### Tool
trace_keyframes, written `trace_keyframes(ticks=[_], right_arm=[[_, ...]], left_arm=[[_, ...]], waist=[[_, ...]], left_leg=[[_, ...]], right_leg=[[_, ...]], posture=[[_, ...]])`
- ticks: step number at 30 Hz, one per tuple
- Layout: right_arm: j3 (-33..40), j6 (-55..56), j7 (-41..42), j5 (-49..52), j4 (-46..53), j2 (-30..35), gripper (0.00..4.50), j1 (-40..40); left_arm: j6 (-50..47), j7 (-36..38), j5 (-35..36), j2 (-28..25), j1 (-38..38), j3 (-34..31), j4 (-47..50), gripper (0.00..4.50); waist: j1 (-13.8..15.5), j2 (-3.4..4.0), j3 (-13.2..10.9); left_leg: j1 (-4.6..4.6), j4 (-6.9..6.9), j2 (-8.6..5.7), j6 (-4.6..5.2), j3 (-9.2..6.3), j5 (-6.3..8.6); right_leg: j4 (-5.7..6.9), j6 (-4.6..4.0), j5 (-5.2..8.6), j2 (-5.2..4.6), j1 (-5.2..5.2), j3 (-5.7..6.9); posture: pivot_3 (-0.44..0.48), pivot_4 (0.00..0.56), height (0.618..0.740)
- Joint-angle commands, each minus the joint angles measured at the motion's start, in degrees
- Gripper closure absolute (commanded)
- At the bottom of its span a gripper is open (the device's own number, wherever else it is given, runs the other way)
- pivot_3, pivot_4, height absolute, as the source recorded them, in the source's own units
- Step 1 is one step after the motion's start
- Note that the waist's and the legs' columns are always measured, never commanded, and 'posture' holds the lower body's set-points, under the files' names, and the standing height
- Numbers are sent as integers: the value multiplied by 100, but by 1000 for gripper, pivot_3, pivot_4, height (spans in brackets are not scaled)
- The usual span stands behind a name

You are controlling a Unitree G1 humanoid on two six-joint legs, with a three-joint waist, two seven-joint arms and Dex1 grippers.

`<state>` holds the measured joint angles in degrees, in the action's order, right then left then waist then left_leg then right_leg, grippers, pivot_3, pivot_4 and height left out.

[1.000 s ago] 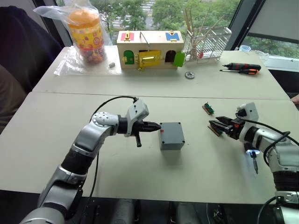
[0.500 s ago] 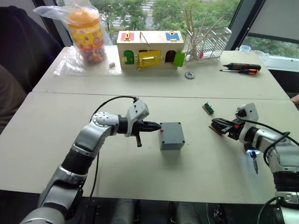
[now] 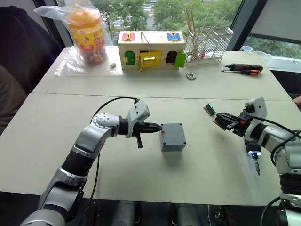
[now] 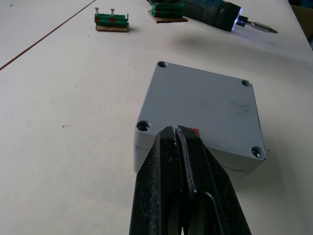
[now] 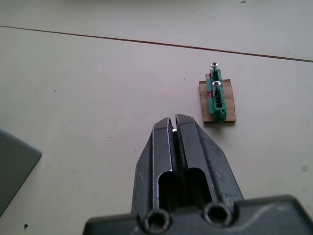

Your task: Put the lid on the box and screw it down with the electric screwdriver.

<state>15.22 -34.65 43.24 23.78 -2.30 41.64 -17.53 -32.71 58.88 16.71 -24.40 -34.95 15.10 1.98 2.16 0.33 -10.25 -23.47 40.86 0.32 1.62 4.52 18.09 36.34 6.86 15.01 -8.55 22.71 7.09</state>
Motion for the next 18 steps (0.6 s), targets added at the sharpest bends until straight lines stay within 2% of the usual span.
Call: trace_keyframes(ticks=[1,18], right_arm=[[-38,99,18,-9,58,-23,4470,33],[-405,365,54,-282,-234,-97,4470,69]], left_arm=[[138,25,4,23,-63,6,12,4500],[132,-8,18,9,-27,-10,59,4500]], waist=[[-2,0,0],[-4,0,0]], left_leg=[[0,0,0,0,0,0],[0,0,0,0,0,0]], right_leg=[[0,0,0,0,0,0],[0,0,0,0,0,0]], posture=[[0,150,705],[0,150,705]])
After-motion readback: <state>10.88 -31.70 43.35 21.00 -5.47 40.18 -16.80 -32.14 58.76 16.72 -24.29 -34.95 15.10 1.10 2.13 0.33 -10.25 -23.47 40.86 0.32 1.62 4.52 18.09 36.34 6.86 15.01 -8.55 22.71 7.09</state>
